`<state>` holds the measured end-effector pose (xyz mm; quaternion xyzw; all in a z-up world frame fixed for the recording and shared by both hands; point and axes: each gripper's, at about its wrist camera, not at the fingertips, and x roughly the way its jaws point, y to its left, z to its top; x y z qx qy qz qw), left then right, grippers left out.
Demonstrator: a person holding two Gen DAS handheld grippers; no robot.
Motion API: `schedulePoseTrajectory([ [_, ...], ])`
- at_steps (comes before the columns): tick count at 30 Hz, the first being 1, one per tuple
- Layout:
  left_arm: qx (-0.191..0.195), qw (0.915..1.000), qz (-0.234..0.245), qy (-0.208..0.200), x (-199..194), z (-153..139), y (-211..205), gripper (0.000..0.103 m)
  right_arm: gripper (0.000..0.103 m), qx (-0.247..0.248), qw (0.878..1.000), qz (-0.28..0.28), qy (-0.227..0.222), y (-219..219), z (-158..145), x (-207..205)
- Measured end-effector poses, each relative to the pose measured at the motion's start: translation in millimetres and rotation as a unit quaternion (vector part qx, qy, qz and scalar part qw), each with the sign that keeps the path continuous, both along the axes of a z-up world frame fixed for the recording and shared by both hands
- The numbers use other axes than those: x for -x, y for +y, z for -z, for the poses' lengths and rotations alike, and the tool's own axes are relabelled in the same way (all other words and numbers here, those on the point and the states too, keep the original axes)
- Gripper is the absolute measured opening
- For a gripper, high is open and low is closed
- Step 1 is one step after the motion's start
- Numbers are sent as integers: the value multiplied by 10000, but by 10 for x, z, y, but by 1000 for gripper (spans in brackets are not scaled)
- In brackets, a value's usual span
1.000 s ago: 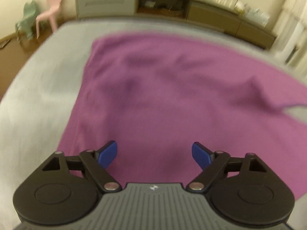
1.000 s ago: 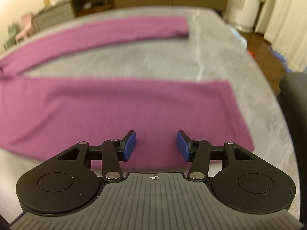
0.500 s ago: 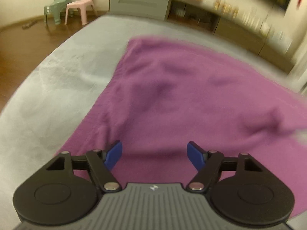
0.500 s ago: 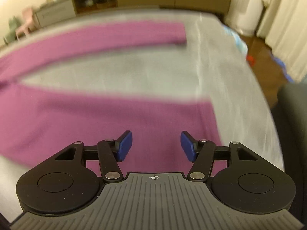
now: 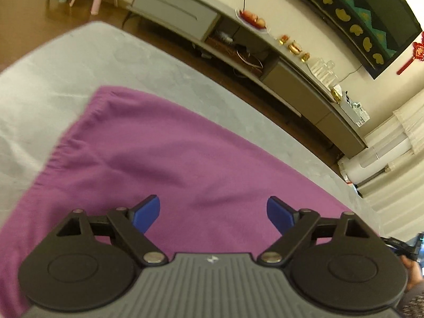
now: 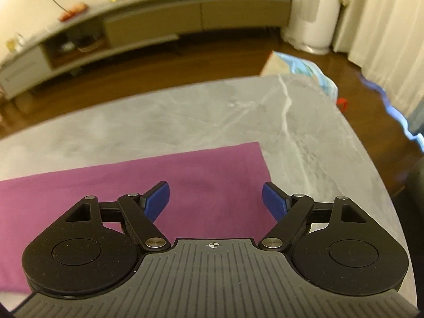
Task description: Fold clothes
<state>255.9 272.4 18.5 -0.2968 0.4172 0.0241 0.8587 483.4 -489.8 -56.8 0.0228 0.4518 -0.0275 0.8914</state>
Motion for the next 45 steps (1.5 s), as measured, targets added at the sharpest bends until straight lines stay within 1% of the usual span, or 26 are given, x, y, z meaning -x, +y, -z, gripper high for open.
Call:
schedulePoseTrajectory([
  [2, 123, 9999, 46, -54, -73, 69, -25, 90, 74, 115, 9999, -127, -17, 6, 78, -92],
  [3, 174, 9998, 82, -84, -104, 105, -44, 90, 61, 173, 9997, -190, -25, 9, 117, -138],
  [4, 196, 9997, 130, -94, -116, 140, -69, 90, 28, 229, 9994, -260, -33, 13, 151, -182],
  [5, 211, 9996, 180, -99, -125, 174, -95, 90, 0, 268, 9987, -436, -36, 20, 117, -183],
  [6, 207, 9995, 210, -86, -128, 207, -117, 90, 0, 329, 9976, -609, -17, 54, 78, -152],
  [8, 193, 9996, 204, -29, -111, 253, -135, 90, 0, 675, 9920, -1030, -291, 163, -70, 74],
  [10, 239, 9996, 166, -24, -62, 256, -121, 90, 0, 734, 9802, -1606, -898, 220, -339, 569],
  [12, 311, 9994, 102, -68, -1, 246, -88, 90, 0, 1180, 9491, -2408, -1653, 253, -545, 1257],
  [13, 377, 9992, 65, -80, 10, 250, -83, 90, 0, 1667, 9199, -2904, -2042, 237, -576, 1695],
  [16, 600, 9982, -23, -83, 14, 280, -97, 90, 0, 3220, 8709, -3241, -1813, 102, -189, 2495],
  [19, 735, 9973, 15, -26, -26, 334, -188, 90, 2, 3052, 9029, -2886, -911, -171, 71, 2747],
  [20, 727, 9973, 48, 1, -43, 343, -229, 90, 3, 2790, 9208, -2618, -759, -232, 59, 2768],
  [21, 722, 9974, 72, 29, -59, 346, -263, 90, 12, 2266, 9454, -2254, -636, -293, -5, 2749],
  [22, 741, 9972, 98, 35, -78, 337, -293, 90, 27, 1600, 9675, -1874, -564, -339, -88, 2711],
  [23, 765, 9970, 124, 36, -98, 326, -321, 90, 35, 813, 9838, -1500, -552, -379, -168, 2655],
  [24, 789, 9968, 150, 37, -118, 314, -349, 90, 54, 20, 9923, -1117, -530, -417, -243, 2599],
  [25, 834, 9964, 174, 26, -147, 297, -380, 90, 65, -753, 9933, -778, -408, -415, -242, 2541],
  [27, 909, 9956, 224, -7, -215, 256, -445, 91, 67, -1734, 9836, -420, -261, -360, -208, 2376],
  [30, 818, 9960, 364, -25, -318, 179, -581, 91, 70, -1444, 9894, 20, -154, -177, -114, 2155],
  [33, 777, 9956, 529, -60, -390, 125, -704, 92, 59, -906, 9951, 315, -248, -50, -62, 2076],
  [34, 803, 9951, 573, -72, -414, 124, -741, 94, 62, -722, 9962, 399, -289, -8, -49, 2055],
  [35, 836, 9946, 614, -83, -440, 126, -777, 95, 63, -467, 9975, 232, -481, 37, -102, 2139],
  [39, 1045, 9920, 705, 119, -627, 236, -968, 95, 65, -4, 9917, -1232, -367, 457, -133, 2214],
  [43, 1220, 9886, 806, 361, -819, 317, -1228, 95, 62, 107, 9902, -1368, -257, 506, 80, 2082],
  [44, 1237, 9880, 832, 393, -857, 325, -1298, 95, 58, 112, 9896, -1406, -294, 473, 127, 2034],
  [45, 1239, 9876, 876, 407, -905, 325, -1362, 95, 32, 192, 9889, -1434, -329, 455, 99, 2041],
])
